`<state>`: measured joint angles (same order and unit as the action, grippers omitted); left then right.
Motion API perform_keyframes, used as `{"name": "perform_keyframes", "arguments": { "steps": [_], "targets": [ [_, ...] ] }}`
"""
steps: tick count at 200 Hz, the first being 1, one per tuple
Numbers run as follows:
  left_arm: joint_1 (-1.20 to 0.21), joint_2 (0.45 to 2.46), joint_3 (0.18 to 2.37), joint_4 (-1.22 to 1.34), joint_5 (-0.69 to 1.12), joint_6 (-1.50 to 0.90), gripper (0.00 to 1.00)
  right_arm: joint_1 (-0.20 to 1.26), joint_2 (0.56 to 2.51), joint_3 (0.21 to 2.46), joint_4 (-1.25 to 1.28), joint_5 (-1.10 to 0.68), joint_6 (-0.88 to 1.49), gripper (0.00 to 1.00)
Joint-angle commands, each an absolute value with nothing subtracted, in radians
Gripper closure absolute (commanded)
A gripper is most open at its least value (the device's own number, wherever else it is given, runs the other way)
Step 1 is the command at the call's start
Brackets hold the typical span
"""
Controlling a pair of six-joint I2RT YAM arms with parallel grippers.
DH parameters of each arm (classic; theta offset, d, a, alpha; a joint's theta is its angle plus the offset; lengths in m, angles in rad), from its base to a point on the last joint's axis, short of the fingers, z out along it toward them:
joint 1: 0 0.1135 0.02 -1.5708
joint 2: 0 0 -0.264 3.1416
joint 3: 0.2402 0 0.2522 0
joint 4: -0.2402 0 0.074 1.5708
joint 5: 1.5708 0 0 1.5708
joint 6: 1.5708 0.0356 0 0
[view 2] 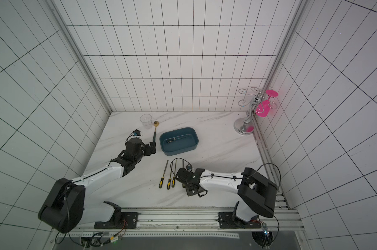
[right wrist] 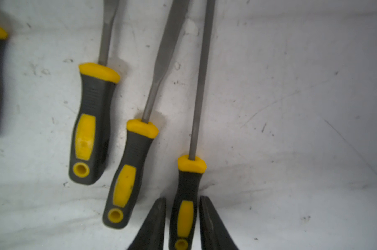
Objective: Put the file tool into the storage box
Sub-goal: Pick up the file tool from the center of the board, then place the file tool in the storage box.
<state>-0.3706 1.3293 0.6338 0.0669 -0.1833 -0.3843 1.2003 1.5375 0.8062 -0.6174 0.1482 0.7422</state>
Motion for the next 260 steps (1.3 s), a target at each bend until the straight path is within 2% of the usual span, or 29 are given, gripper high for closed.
{"name": "perform_keyframes", "arguments": {
  "steps": [1,40,129,184,218,260],
  "targets": [
    [-0.371,1.322,0.645,0.072,-0.186,-0.376,0.02,1.207,1.529,0.795,-0.652,0.197,0.76,0.77],
    [-0.371,1.322,0.644,0.072,-0.183,-0.377,0.02,1.206,1.459,0.781,-0.67,0.244,0.777,0.87],
    [-0.371,1.314,0.644,0.071,-0.181,-0.38,0.02,1.182,1.265,0.761,-0.691,0.31,0.8,0.88],
    [-0.371,1.288,0.628,0.075,-0.193,-0.379,0.02,0.956,1.156,0.803,-0.545,0.175,0.743,0.92],
    [-0.371,1.286,0.622,0.087,-0.199,-0.374,0.02,0.855,1.206,0.866,-0.385,0.075,0.782,0.92],
    [-0.371,1.272,0.615,0.086,-0.225,-0.372,0.02,0.793,1.377,0.943,-0.186,-0.018,0.853,0.94]
  ]
}}
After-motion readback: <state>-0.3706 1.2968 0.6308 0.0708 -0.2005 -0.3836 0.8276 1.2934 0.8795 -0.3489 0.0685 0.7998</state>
